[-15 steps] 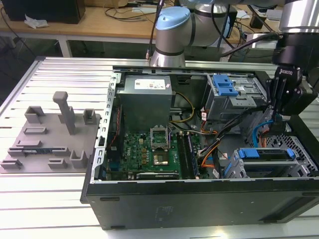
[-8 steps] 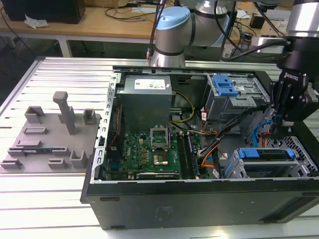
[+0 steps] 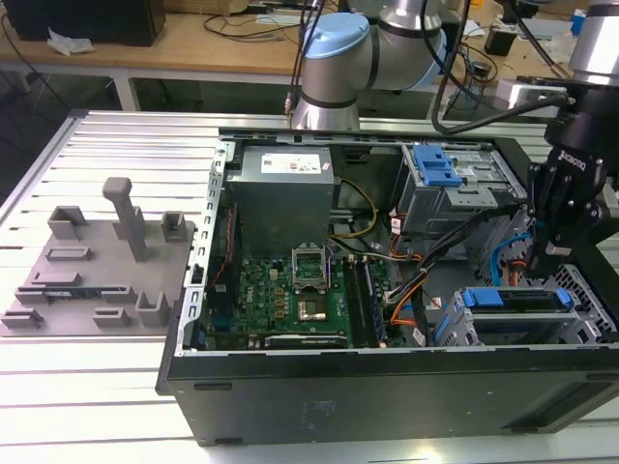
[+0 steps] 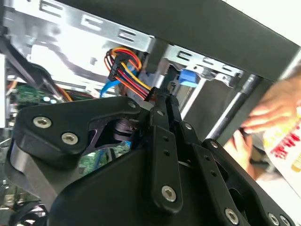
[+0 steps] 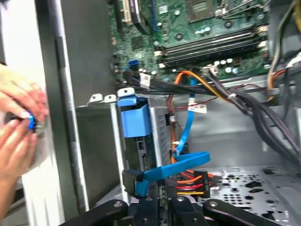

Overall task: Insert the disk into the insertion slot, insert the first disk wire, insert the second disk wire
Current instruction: 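Insert the first disk wire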

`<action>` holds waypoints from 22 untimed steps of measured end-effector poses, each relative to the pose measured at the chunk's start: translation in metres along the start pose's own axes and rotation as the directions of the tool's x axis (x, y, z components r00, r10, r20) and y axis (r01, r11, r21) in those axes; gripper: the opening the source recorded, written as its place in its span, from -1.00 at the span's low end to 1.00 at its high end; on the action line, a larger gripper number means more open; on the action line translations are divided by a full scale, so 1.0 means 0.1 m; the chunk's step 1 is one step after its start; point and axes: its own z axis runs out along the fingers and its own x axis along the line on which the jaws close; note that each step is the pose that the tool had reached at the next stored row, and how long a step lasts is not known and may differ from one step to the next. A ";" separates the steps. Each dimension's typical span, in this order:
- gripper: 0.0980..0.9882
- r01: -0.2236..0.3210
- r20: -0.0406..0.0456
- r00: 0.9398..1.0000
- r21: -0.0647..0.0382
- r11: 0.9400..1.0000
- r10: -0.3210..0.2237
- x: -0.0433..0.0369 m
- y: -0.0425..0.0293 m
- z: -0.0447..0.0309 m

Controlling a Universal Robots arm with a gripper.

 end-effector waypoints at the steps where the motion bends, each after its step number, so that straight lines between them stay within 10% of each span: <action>1: -0.85 0.000 0.016 1.000 -0.002 1.000 0.000 0.016 -0.001 0.005; 4: -0.85 0.001 0.057 0.998 -0.008 1.000 -0.001 0.054 -0.003 0.016; 15: -0.85 0.002 0.079 0.997 -0.011 1.000 -0.001 0.121 -0.010 -0.065; 22: -0.85 0.008 0.125 0.992 -0.016 1.000 -0.006 0.275 -0.032 -0.033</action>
